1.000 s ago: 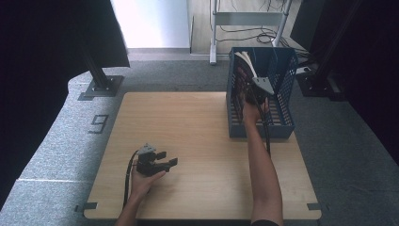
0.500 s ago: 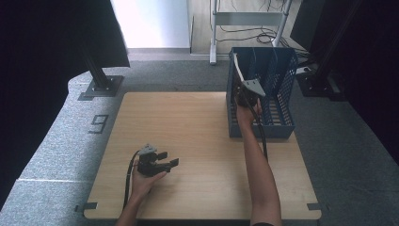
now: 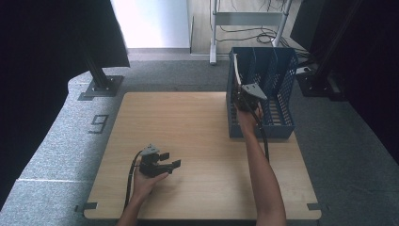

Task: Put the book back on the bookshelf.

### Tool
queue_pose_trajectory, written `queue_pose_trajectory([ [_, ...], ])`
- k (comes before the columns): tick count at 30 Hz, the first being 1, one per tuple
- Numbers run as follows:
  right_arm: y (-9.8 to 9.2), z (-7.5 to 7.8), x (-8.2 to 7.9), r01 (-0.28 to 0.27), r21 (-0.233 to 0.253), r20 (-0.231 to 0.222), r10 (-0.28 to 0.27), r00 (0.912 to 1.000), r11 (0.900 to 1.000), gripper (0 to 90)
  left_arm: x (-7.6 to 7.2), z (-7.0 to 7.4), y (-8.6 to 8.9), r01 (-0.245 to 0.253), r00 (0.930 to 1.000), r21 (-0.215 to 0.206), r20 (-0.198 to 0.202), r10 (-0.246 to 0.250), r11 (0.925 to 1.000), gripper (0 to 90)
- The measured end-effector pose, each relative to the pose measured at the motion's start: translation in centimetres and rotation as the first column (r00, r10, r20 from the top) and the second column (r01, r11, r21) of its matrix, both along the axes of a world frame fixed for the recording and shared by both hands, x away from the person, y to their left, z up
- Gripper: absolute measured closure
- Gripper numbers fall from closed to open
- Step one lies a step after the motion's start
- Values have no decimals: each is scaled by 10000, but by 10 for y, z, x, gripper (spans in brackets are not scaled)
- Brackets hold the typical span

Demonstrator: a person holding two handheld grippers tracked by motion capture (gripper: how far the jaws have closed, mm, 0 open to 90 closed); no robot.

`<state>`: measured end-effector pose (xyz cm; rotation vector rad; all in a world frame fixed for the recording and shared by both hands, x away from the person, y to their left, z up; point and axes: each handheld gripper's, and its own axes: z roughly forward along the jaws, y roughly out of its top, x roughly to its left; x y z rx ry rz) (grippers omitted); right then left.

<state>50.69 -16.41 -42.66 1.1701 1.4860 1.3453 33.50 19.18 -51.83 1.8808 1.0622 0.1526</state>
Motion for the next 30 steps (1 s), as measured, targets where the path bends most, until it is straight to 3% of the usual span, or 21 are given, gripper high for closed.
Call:
queue_pose_trajectory([
  [13, 7, 2, 7, 315, -166, 148, -312, 9994, 9994, 738, 1, -1, 1, -45, 10000, 10, -26, 45, 10000, 294],
  [22, 12, 1, 4, 42, -500, 16, -41, 10000, 9987, 623, -1, 1, -1, 8, 10000, 9, -2, -8, 10000, 293],
  [30, 9, -6, -2, -57, -401, 18, 58, 10000, 9992, 573, -1, 0, -3, 51, 10000, 26, -49, -51, 10000, 293],
])
